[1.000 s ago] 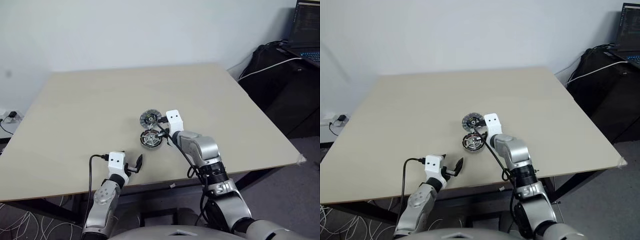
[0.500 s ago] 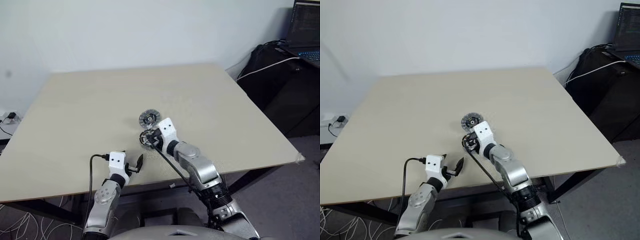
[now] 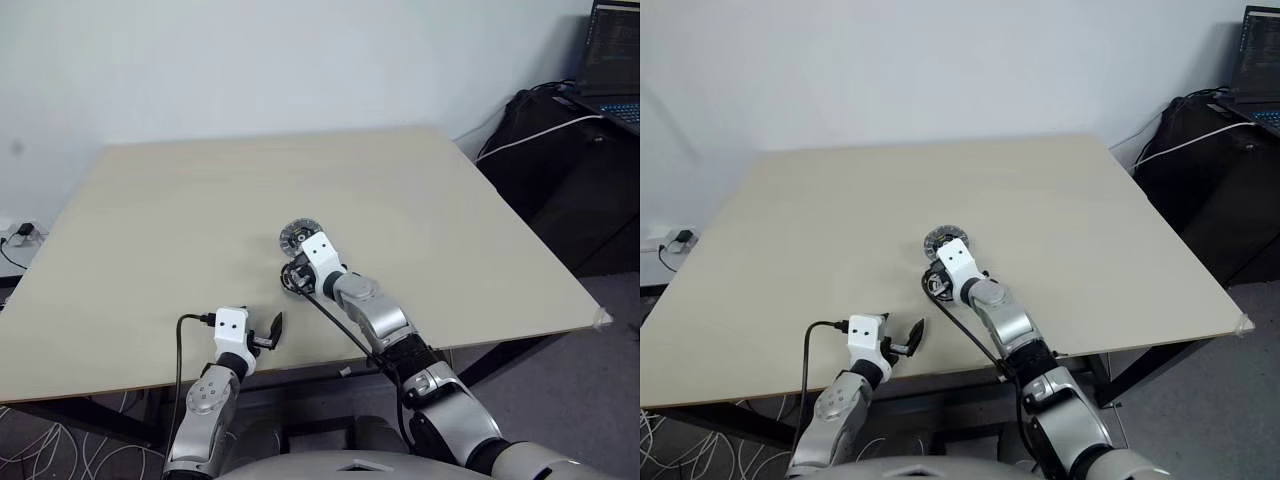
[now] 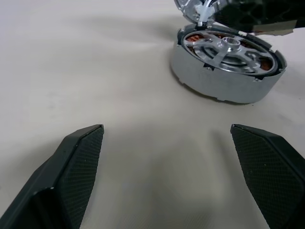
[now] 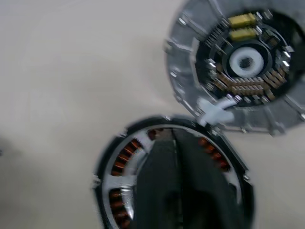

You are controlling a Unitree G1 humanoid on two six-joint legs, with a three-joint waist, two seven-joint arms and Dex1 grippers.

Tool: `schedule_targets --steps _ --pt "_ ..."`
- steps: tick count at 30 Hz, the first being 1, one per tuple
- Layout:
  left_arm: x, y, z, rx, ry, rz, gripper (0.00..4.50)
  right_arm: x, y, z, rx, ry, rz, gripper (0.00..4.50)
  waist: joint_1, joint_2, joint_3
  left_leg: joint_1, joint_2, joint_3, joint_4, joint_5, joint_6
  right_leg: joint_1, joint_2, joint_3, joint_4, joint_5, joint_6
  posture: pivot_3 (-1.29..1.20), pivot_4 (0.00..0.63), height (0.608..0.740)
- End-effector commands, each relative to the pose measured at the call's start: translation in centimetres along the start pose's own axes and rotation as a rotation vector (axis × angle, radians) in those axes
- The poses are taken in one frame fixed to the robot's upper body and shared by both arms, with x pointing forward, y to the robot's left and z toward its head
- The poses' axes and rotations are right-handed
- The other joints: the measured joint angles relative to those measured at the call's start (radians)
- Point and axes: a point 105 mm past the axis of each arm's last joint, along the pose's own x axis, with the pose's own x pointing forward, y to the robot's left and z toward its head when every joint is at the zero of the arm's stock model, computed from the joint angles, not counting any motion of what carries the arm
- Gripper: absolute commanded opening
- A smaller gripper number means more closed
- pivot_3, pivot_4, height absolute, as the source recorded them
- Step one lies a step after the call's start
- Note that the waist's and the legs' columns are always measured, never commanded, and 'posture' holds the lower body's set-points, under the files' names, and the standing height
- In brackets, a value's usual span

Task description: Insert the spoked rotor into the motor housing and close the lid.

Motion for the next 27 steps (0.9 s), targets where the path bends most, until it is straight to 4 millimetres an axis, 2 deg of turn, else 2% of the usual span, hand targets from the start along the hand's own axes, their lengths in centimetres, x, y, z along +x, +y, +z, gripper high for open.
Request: schedule_targets --steps 1,10,12,15,17,19,23,27 --pt "0.1 -0.2 1.9 0.012 -0.069 -0.003 4.50 0.1 -0.4 1.4 -0.010 -0.037 -0.010 0.01 -0.001 0.000 0.000 0.000 0.000 0.000 0.000 0.000 0.000 0.000 0.000 0.000 0.000 0.000 0.000 0.00 0.000 0.740" --pt "-0.2 -0.5 2.0 0.030 -0.074 -0.036 4.50 -0.1 0.3 -2.1 -0.079 0.105 0.013 0.01 -0.001 0.003 -0.005 0.001 0.000 0.000 0.000 0.000 0.000 0.001 0.000 0.000 0.000 0.000 -0.001 0.00 0.000 0.740" --pt "-0.2 -0.7 2.2 0.043 -0.081 -0.054 4.50 -0.2 0.3 -1.1 -0.073 0.059 0.016 0.01 0.000 0.005 -0.007 0.002 0.000 0.000 0.000 0.000 0.000 0.002 0.000 0.000 0.000 0.000 -0.001 0.00 0.000 0.740" --pt "-0.2 -1.3 2.7 0.075 -0.108 -0.093 4.50 -0.9 0.4 1.4 -0.094 -0.045 0.063 0.01 0.000 0.006 -0.008 0.002 0.000 0.000 0.000 0.000 0.000 0.002 0.000 0.000 0.000 -0.001 -0.002 0.00 0.000 0.740" --pt "-0.3 -1.7 3.0 0.098 -0.121 -0.130 4.50 -1.8 0.7 2.7 -0.156 -0.087 0.126 0.01 0.000 0.007 -0.007 0.001 0.000 0.000 0.000 0.000 0.001 0.002 0.000 0.000 0.000 -0.004 -0.001 0.00 0.000 0.740" --pt "-0.4 -2.2 3.1 0.103 -0.126 -0.170 4.50 -2.6 1.0 3.0 -0.255 -0.076 0.207 0.01 0.000 0.007 -0.007 0.001 0.000 0.000 0.001 0.000 0.001 0.002 0.000 0.000 0.000 -0.004 0.001 0.00 0.000 0.740" --pt "-0.5 -2.8 3.1 0.112 -0.127 -0.223 4.50 -3.7 1.3 2.5 -0.454 -0.005 0.336 1.22 -0.001 0.007 -0.007 0.001 0.000 0.000 0.001 0.001 0.001 0.002 0.000 0.000 0.000 -0.005 0.002 0.00 0.000 0.740" --pt "-0.7 -3.1 3.1 0.111 -0.129 -0.248 4.50 -3.9 1.1 2.3 -0.583 0.052 0.404 2.54 0.000 0.007 -0.007 0.001 0.000 0.000 0.001 0.001 0.001 0.002 0.000 0.000 0.000 -0.005 0.002 0.00 0.000 0.740"
